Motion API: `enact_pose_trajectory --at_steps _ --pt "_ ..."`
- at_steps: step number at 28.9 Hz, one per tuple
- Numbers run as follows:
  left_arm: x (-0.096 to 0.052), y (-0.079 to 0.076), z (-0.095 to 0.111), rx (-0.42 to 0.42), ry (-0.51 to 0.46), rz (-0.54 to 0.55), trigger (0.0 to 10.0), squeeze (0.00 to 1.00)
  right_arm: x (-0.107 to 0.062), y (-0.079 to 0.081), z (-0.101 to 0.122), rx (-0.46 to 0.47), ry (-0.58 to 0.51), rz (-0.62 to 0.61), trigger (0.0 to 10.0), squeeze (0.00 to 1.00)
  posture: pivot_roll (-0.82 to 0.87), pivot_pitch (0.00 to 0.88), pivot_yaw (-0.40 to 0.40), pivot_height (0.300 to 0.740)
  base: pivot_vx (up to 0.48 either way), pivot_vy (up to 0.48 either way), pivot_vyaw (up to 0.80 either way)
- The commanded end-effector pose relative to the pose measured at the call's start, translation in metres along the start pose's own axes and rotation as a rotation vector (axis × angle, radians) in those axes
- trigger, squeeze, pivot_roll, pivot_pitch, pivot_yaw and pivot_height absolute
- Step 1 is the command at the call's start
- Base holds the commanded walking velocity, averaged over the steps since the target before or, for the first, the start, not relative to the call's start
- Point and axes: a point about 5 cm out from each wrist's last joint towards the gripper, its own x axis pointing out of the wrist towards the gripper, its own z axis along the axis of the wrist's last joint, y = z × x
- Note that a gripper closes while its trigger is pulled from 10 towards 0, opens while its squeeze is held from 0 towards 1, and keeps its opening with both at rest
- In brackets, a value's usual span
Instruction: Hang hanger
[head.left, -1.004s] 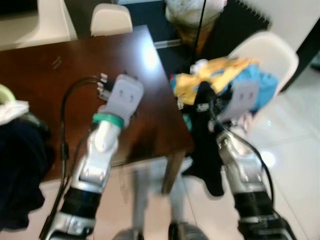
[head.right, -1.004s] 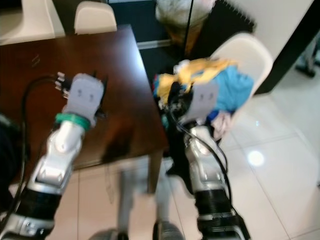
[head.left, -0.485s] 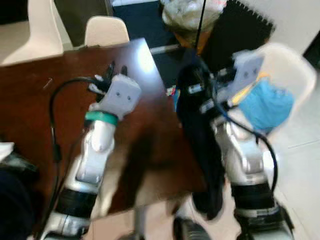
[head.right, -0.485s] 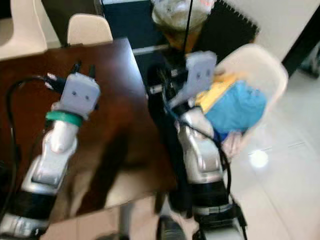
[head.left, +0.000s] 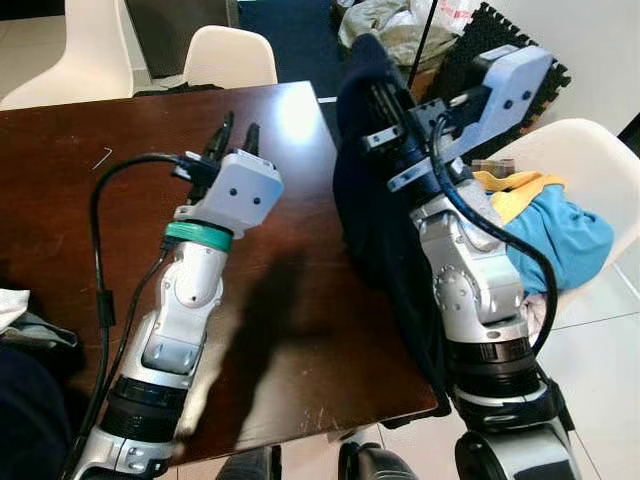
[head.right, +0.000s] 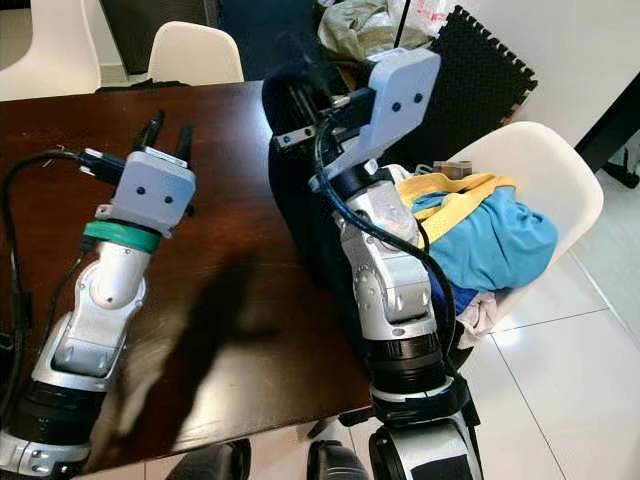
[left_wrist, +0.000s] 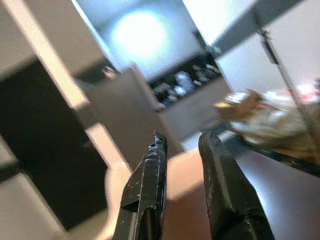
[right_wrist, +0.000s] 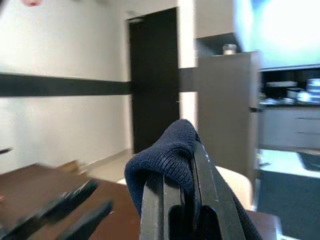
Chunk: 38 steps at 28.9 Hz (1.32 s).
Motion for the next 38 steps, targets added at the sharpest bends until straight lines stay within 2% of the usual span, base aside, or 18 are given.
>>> enact_pose_trajectory --at_steps 1,2,4,5,7,10,12,16,20,21,23,25,26,27,28,33,35,38 --pt "0.000 0.006 0.007 0.034 -0.050 0.053 10.0 0.00 0.013 0.010 0.014 0.007 -0.063 0.079 10.0 0.00 0.03 0.033 0.042 0.740 0.000 0.000 0.00" --pt "0.000 0.006 0.007 0.034 -0.050 0.053 10.0 0.00 0.013 0.010 0.014 0.007 -0.063 0.079 10.0 0.00 0.03 0.033 0.042 0.740 0.000 0.000 0.00" --pt "0.000 0.015 0.015 0.115 -0.104 0.159 10.0 0.00 0.046 0.017 0.030 0.056 -0.147 0.124 10.0 0.00 0.02 0.039 0.034 0.740 0.000 0.000 0.00" --pt "0.000 0.015 0.015 0.115 -0.104 0.159 10.0 0.00 0.046 0.017 0.030 0.056 -0.147 0.124 10.0 0.00 0.02 0.039 0.034 0.740 0.000 0.000 0.00" --pt "-0.002 0.021 0.021 0.158 -0.132 0.220 10.0 0.00 0.085 0.022 0.063 0.153 -0.298 0.116 10.0 0.00 0.04 0.045 0.026 0.740 0.000 0.000 0.00" --pt "-0.003 0.022 0.024 0.172 -0.147 0.223 10.0 0.00 0.106 0.021 0.094 0.255 -0.427 0.089 10.0 0.00 0.05 0.047 0.019 0.740 0.000 0.000 0.00" --pt "-0.003 0.022 0.024 0.172 -0.147 0.223 10.0 0.00 0.106 0.021 0.094 0.255 -0.427 0.089 10.0 0.00 0.05 0.047 0.019 0.740 0.000 0.000 0.00" --pt "-0.011 0.015 0.023 0.166 -0.143 0.180 10.0 0.00 0.124 0.003 0.130 0.528 -0.541 0.058 10.0 0.00 0.06 0.063 0.014 0.740 0.000 0.000 0.00" --pt "-0.012 0.013 0.023 0.162 -0.142 0.174 10.0 0.00 0.127 -0.002 0.131 0.598 -0.540 0.048 10.0 0.00 0.05 0.066 0.013 0.740 0.000 0.000 0.00" --pt "-0.013 0.010 0.024 0.160 -0.146 0.173 10.0 0.00 0.129 -0.004 0.126 0.613 -0.515 0.037 10.0 0.00 0.05 0.069 0.008 0.740 0.000 0.000 0.00" --pt "-0.012 0.009 0.027 0.157 -0.148 0.198 10.0 0.00 0.129 -0.006 0.077 0.426 -0.320 -0.034 10.0 0.00 0.04 0.070 -0.003 0.740 0.000 0.000 0.00" --pt "-0.012 0.009 0.027 0.157 -0.148 0.198 10.0 0.00 0.129 -0.006 0.077 0.426 -0.320 -0.034 10.0 0.00 0.04 0.070 -0.003 0.740 0.000 0.000 0.00" --pt "-0.012 0.010 0.028 0.157 -0.147 0.209 10.0 0.00 0.122 -0.008 0.044 0.310 -0.190 -0.064 10.0 0.00 0.04 0.070 -0.003 0.740 0.000 0.000 0.00" --pt "-0.012 0.010 0.028 0.157 -0.147 0.209 10.0 0.00 0.122 -0.008 0.044 0.310 -0.190 -0.064 10.0 0.00 0.04 0.070 -0.003 0.740 0.000 0.000 0.00" --pt "-0.012 0.012 0.029 0.159 -0.148 0.221 10.0 0.00 0.094 -0.006 -0.024 0.100 0.086 -0.056 10.0 0.00 0.04 0.080 -0.008 0.740 0.000 0.000 0.00" --pt "-0.013 0.014 0.032 0.164 -0.158 0.227 10.0 0.00 0.061 0.007 -0.074 -0.020 0.296 0.048 10.0 0.00 0.04 0.086 -0.005 0.740 0.000 0.000 0.00" --pt "-0.013 0.014 0.036 0.166 -0.176 0.226 10.0 0.00 0.029 0.018 -0.110 -0.039 0.434 0.094 10.0 0.00 0.05 0.088 -0.003 0.740 0.000 0.000 0.00" --pt "-0.013 0.012 0.039 0.163 -0.191 0.216 10.0 0.00 0.012 0.020 -0.127 -0.072 0.515 0.086 10.0 0.00 0.05 0.088 0.001 0.740 0.000 0.000 0.00"
